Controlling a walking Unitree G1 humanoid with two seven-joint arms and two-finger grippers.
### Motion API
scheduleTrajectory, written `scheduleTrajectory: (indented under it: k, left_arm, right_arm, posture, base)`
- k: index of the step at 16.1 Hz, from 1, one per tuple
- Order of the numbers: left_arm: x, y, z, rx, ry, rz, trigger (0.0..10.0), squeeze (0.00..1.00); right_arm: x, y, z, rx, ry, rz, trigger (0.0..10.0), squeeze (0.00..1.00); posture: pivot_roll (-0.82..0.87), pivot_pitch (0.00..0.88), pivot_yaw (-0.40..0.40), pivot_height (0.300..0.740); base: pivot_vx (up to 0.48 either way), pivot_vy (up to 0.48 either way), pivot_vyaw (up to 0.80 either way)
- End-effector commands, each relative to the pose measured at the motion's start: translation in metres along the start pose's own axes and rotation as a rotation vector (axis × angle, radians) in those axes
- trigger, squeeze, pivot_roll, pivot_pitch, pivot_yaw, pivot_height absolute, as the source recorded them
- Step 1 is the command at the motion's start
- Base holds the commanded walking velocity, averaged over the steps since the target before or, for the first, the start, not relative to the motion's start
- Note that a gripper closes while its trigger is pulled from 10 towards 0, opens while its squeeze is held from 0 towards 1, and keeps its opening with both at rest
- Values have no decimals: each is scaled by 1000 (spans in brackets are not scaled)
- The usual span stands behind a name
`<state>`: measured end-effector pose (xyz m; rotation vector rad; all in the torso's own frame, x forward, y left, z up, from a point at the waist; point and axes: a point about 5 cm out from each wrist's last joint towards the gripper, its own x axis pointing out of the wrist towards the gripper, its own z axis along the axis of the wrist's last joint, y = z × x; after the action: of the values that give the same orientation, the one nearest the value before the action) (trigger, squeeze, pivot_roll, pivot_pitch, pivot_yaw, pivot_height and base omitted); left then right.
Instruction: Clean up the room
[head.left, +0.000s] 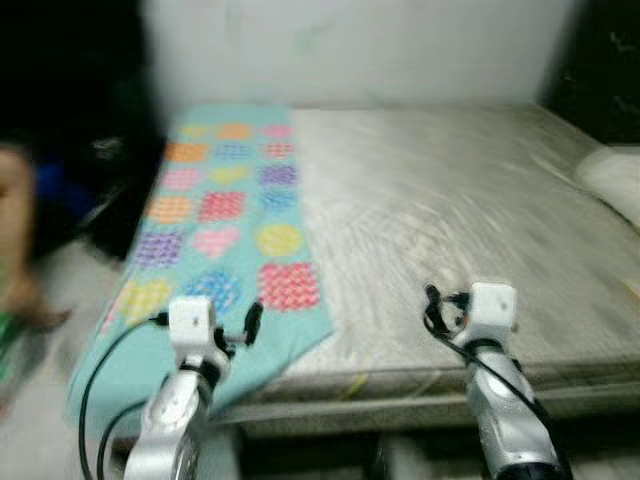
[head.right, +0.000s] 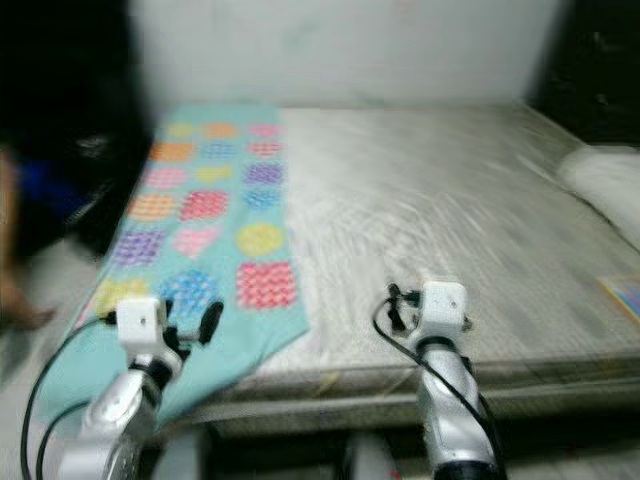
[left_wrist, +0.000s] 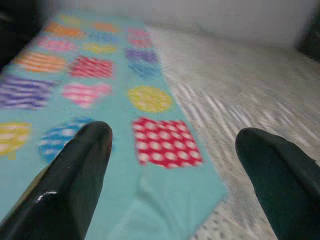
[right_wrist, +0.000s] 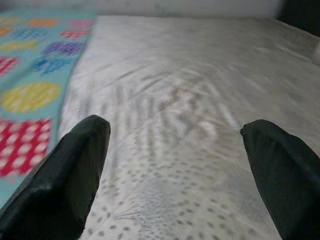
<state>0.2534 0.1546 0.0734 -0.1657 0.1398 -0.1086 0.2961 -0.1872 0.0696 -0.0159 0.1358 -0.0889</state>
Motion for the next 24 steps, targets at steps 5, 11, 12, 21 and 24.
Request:
scheduleTrajectory:
  k: [5, 11, 12, 21, 24]
  left_arm:
    - [-3, 11, -4, 7, 12, 63, 10000, 0]
    - [-4, 7, -1, -10, 3, 43, 10000, 0]
    - [-4, 7, -1, -12, 3, 41, 10000, 0]
    - [-3, 6, -1, -13, 6, 40, 10000, 0]
    - [-4, 7, 4, -13, -25, 41, 10000, 0]
  right_arm:
    - [4, 4, 5, 3, -11, 18, 10000, 0]
    - [4, 7, 4, 9, -12, 38, 10000, 0]
    - [4, 7, 5, 11, -14, 40, 10000, 0]
    - [3, 14, 3, 30, -13, 84, 10000, 0]
    - [3, 14, 6, 43, -23, 87, 10000, 0]
  posture:
    - [-91, 1, -6, 619]
    - [-91, 6, -5, 600]
    - [-90, 8, -5, 600]
    - [-89, 12, -5, 527]
    - [-89, 12, -5, 527]
  base:
    - [0, 0, 0]
    - [0, 0, 0]
    - [0, 0, 0]
    - [0, 0, 0]
    - [0, 0, 0]
